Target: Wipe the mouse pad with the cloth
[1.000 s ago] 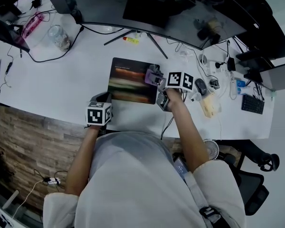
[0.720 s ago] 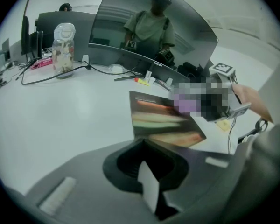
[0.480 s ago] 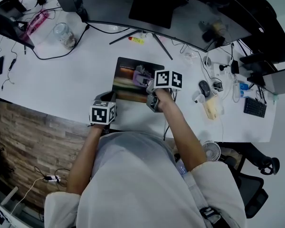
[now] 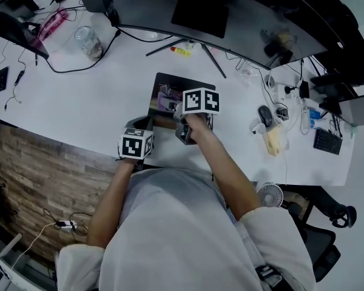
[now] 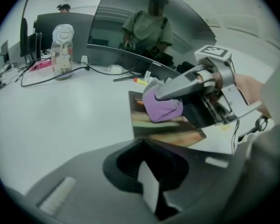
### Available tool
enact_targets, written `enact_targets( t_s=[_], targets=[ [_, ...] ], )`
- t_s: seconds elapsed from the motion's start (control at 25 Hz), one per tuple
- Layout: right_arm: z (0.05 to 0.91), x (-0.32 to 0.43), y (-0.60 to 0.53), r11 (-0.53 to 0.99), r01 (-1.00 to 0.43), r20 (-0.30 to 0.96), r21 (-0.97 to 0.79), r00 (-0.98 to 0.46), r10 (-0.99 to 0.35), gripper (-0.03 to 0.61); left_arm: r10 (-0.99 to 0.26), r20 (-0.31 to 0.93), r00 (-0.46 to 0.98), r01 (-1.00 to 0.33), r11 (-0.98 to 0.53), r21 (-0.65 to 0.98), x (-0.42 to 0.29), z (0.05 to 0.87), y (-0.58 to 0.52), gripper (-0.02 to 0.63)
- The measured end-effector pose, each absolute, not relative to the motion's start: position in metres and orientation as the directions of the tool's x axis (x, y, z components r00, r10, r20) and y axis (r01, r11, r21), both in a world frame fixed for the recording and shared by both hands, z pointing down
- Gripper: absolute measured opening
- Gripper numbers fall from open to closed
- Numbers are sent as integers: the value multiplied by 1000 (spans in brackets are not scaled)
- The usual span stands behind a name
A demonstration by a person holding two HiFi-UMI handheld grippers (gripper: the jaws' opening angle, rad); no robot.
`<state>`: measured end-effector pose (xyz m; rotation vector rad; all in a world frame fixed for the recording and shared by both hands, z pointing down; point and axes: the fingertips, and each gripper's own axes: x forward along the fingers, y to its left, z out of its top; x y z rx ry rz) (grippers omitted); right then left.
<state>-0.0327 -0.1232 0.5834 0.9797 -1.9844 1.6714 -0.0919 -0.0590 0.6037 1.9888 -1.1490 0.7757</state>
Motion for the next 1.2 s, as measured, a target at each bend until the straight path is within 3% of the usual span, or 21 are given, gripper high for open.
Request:
enact_targets(
  t_s=[1.2],
  targets=[
    [595, -55, -125, 83, -774, 731, -628, -623, -279, 196, -483, 772, 414, -900, -341, 270, -92, 604, -59, 0]
  ],
)
